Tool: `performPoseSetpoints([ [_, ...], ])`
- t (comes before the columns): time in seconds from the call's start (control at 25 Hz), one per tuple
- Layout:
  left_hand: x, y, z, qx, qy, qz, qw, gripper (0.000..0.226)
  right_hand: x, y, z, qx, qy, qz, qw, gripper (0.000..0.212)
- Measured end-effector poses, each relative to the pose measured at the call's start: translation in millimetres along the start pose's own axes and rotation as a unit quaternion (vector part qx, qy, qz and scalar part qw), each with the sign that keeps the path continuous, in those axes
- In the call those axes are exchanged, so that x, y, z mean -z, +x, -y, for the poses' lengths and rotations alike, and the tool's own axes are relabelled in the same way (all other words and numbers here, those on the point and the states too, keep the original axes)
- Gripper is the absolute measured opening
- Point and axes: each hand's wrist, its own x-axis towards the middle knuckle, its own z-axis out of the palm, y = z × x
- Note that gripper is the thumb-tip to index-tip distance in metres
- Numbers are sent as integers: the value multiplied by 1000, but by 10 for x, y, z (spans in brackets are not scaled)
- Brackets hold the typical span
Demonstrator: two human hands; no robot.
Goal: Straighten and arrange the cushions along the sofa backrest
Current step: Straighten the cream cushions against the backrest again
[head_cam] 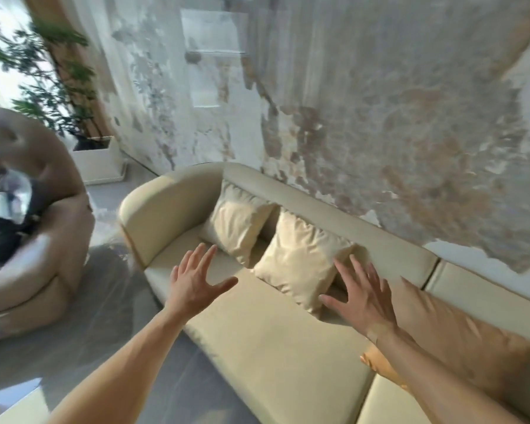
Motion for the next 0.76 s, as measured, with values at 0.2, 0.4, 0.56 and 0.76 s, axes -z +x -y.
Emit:
performPoseSetpoints([
  [0.2,378,10,833,76,-18,-26,997,114,-88,471,886,59,-13,33,998,89],
  [0.4,502,222,1401,114,-34,-44,992,111,-190,1092,1453,79,-35,35,996,89],
  [0.56,557,706,1706,97,-19,-41,994,107,-375,1638,1867,90,-30,25,995,88],
  [0.76,669,1517,2006,71,20,-13,997,106,-729,2396,2378,74,24,32,996,90],
])
